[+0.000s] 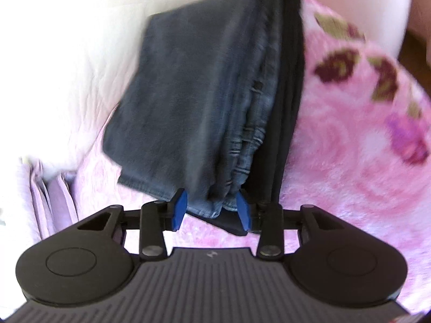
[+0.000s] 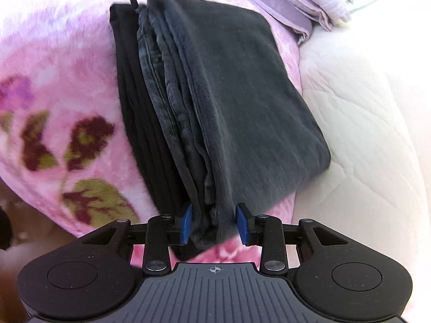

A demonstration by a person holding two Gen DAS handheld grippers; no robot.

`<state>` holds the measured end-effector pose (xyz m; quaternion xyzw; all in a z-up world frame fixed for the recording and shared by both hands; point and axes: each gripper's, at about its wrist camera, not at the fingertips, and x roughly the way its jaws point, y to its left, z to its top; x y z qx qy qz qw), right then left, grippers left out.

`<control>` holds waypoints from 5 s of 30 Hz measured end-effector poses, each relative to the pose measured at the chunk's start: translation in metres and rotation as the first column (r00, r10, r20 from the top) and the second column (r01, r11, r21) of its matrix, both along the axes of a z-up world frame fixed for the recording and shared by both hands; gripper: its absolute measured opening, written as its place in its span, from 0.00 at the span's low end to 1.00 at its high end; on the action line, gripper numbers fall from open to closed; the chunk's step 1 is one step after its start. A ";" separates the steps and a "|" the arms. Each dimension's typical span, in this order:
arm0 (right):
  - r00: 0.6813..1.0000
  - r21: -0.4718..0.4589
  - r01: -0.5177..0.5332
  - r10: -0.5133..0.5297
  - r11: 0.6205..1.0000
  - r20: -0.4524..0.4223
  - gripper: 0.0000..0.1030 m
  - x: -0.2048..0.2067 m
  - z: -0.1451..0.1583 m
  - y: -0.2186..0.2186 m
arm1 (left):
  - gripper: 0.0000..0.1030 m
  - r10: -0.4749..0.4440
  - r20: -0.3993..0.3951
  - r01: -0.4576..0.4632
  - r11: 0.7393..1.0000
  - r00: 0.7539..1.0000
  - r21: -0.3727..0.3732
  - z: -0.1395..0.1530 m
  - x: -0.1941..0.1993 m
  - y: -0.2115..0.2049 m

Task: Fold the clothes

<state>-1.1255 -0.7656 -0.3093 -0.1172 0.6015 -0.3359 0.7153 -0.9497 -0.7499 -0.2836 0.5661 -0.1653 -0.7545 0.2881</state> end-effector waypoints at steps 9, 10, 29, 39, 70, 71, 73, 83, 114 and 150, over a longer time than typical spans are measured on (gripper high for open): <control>0.941 -0.016 0.161 -0.149 0.987 0.303 0.33 -0.058 0.075 -0.020 | 0.35 0.257 -0.185 -0.265 0.964 0.949 -0.019 0.055 -0.016 -0.089; 0.924 0.010 0.188 -0.181 0.982 0.336 0.33 -0.060 0.075 -0.043 | 0.33 0.272 -0.185 -0.277 0.961 0.944 -0.001 0.053 -0.022 -0.105; 0.788 0.264 0.297 -0.392 0.918 0.474 0.33 -0.089 0.038 -0.178 | 0.25 0.416 -0.228 -0.401 0.909 0.880 0.114 0.027 -0.023 -0.144; 0.781 0.347 0.244 -0.395 0.906 0.483 0.37 -0.071 0.026 -0.111 | 0.26 0.497 -0.194 -0.429 0.850 0.846 0.307 0.007 0.002 -0.115; 0.987 0.232 -0.052 0.014 0.971 0.160 0.35 -0.024 -0.002 0.002 | 0.27 0.055 0.104 -0.061 0.997 0.993 0.051 -0.040 -0.029 0.001; 0.986 0.234 -0.050 0.012 0.971 0.164 0.30 -0.030 0.003 0.001 | 0.27 0.052 0.105 -0.057 0.997 0.993 0.051 -0.042 -0.028 0.003; 0.987 0.242 -0.043 0.005 0.969 0.159 0.27 -0.040 0.008 0.003 | 0.27 0.045 0.107 -0.051 0.997 0.993 0.053 -0.044 -0.027 0.008; 0.980 0.273 0.030 -0.082 0.962 0.182 0.55 -0.046 0.004 0.009 | 0.37 0.264 0.031 -0.265 0.954 0.964 0.138 -0.016 -0.021 0.005; 0.334 0.378 0.635 -0.681 0.674 0.652 0.76 -0.016 0.238 0.246 | 0.88 0.733 -0.478 -0.639 0.669 0.484 0.380 0.198 0.055 0.226; 0.323 0.372 0.674 -0.708 0.638 0.628 0.76 -0.006 0.266 0.278 | 0.83 0.775 -0.477 -0.682 0.612 0.415 0.400 0.229 0.034 0.250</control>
